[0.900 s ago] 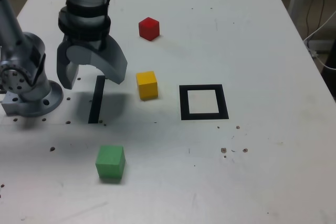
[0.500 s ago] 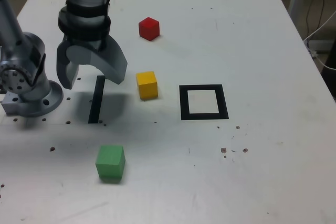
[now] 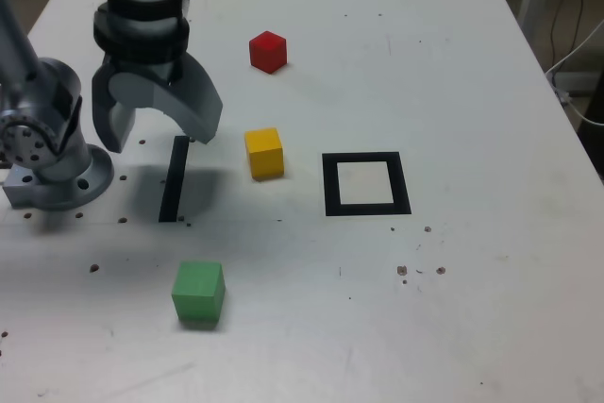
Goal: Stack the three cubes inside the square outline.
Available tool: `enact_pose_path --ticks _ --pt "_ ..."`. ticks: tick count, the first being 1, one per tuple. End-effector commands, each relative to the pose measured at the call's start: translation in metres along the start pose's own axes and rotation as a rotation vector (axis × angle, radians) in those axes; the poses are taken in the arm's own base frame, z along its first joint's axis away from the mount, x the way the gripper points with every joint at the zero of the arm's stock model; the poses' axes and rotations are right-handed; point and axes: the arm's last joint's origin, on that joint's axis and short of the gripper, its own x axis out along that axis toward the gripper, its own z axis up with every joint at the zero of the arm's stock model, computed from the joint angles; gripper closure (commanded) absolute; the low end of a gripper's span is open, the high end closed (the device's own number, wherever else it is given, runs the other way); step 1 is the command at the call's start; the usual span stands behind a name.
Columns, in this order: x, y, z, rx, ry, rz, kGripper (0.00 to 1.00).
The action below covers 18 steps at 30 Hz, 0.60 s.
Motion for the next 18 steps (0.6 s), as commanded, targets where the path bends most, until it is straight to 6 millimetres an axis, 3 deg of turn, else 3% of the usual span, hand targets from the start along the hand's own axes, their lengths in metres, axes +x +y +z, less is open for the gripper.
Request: enact_pose_path --ticks 1,9,18 --pt "-0.003 0.003 0.001 -0.004 -0.007 0.01 0.0" --pt "-0.009 0.028 0.007 -0.051 -0.01 0.034 0.0" --pt "-0.033 0.069 0.036 -0.142 -0.05 0.033 0.0"
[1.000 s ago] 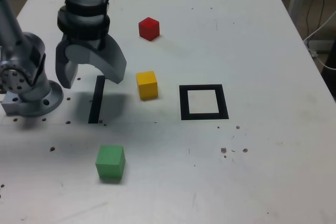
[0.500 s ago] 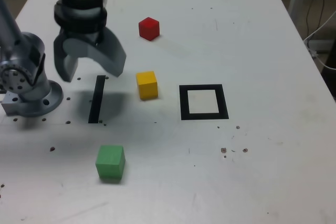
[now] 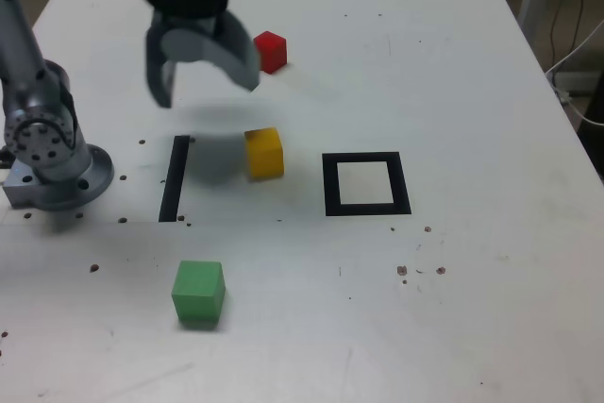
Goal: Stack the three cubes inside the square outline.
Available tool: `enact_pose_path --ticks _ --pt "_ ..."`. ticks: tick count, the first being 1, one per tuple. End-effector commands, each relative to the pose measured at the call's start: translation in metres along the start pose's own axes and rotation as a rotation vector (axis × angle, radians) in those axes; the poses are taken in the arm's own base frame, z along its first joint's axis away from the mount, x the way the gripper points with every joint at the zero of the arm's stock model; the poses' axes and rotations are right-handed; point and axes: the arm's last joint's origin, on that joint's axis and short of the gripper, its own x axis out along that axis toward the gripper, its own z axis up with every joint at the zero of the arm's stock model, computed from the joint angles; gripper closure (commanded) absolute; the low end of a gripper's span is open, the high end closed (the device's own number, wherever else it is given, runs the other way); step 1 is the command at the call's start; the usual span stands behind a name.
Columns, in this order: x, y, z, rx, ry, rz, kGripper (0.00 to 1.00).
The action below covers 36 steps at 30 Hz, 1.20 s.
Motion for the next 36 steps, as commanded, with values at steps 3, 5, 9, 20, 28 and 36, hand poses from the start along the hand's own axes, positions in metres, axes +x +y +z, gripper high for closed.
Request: enact_pose_path --ticks 3,5,9,20,28,36 --pt "-0.015 0.018 0.015 -0.055 -0.031 0.0 0.0" --pt "-0.021 0.028 0.022 -0.089 -0.042 -0.001 0.0" --pt "-0.026 0.05 0.032 -0.172 -0.032 -0.008 0.0" --pt "0.0 0.111 0.064 -0.325 0.057 -0.08 0.0" --pt "0.019 0.147 0.085 -0.356 0.09 -0.126 0.01" --pt "0.044 0.18 0.095 -0.369 0.122 -0.201 0.03"
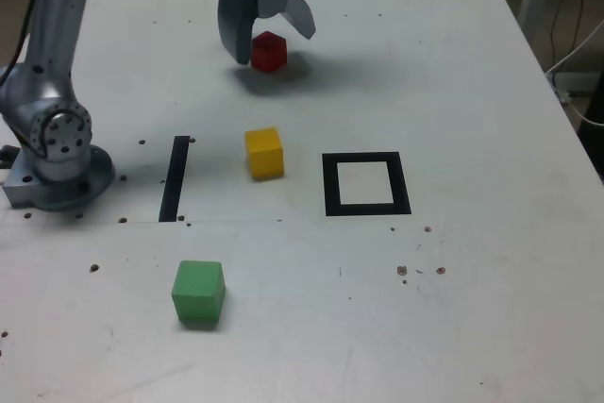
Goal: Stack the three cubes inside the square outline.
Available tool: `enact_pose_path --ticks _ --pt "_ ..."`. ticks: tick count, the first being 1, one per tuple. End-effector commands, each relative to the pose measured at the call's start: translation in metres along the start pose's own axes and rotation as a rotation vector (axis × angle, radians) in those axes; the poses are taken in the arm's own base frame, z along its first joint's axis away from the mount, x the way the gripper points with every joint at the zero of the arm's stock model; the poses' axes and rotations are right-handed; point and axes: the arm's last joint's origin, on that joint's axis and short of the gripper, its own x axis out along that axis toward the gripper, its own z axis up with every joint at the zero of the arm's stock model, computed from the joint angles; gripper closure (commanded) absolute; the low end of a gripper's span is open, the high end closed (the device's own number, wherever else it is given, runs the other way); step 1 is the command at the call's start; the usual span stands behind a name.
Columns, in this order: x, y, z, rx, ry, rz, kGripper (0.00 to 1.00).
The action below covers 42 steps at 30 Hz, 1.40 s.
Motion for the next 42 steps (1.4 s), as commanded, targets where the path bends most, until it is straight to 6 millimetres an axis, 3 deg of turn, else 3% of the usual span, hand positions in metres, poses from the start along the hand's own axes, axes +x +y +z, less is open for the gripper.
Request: enact_pose_path --ticks 1,6,13,16,34,38,42 --pt "0.002 0.006 0.005 -0.002 0.014 -0.013 0.04" --pt "0.005 0.017 0.012 0.004 0.041 -0.054 0.18" --pt "0.012 0.021 0.017 0.039 0.043 -0.092 0.65" --pt "0.013 0.02 0.018 0.054 0.035 -0.092 0.77" --pt "0.006 0.013 0.014 0.097 0.027 -0.08 0.79" --pt "-0.006 0.0 0.009 0.131 0.011 -0.061 0.79" --pt "-0.022 -0.026 0.0 0.179 -0.013 -0.033 0.79"
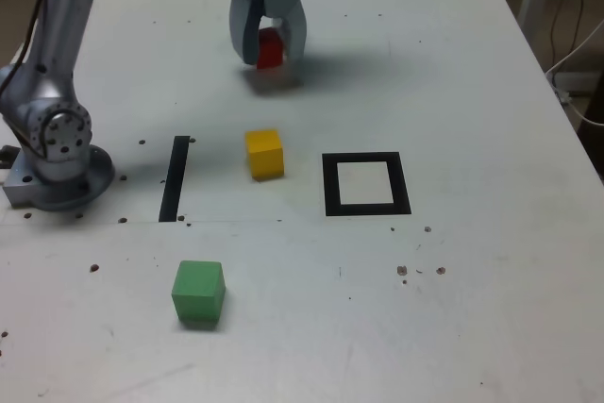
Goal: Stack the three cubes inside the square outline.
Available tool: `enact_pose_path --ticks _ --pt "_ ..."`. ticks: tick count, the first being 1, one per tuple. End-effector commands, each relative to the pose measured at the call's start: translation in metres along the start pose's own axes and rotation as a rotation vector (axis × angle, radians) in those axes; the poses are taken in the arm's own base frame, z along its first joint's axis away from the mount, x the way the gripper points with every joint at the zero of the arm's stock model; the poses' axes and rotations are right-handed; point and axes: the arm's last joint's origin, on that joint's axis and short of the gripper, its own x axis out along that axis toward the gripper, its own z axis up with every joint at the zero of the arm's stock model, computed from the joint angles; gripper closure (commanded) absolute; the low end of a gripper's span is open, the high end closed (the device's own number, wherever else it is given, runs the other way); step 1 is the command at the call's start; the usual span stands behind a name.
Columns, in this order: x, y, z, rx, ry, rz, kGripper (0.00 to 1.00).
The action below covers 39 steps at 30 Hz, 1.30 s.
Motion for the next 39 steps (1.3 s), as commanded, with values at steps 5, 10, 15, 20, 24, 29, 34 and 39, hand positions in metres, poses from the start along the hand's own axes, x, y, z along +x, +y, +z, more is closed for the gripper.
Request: enact_pose_path --ticks 5,10,15,20,24,29,34,39 --pt "-0.02 -0.053 -0.01 0.079 -0.033 0.034 0.79" --pt "-0.027 -0.106 -0.018 0.157 -0.047 0.054 0.79" --pt "-0.027 -0.153 -0.021 0.22 -0.055 0.072 0.79" --pt "-0.024 -0.189 -0.02 0.268 -0.057 0.088 0.79" --pt "-0.02 -0.211 -0.02 0.295 -0.055 0.098 0.79" --pt "-0.013 -0.236 -0.015 0.33 -0.046 0.114 0.79" --pt "-0.001 -0.259 -0.007 0.372 -0.027 0.121 0.79" --pt "0.012 -0.278 0.001 0.405 -0.008 0.125 0.79"
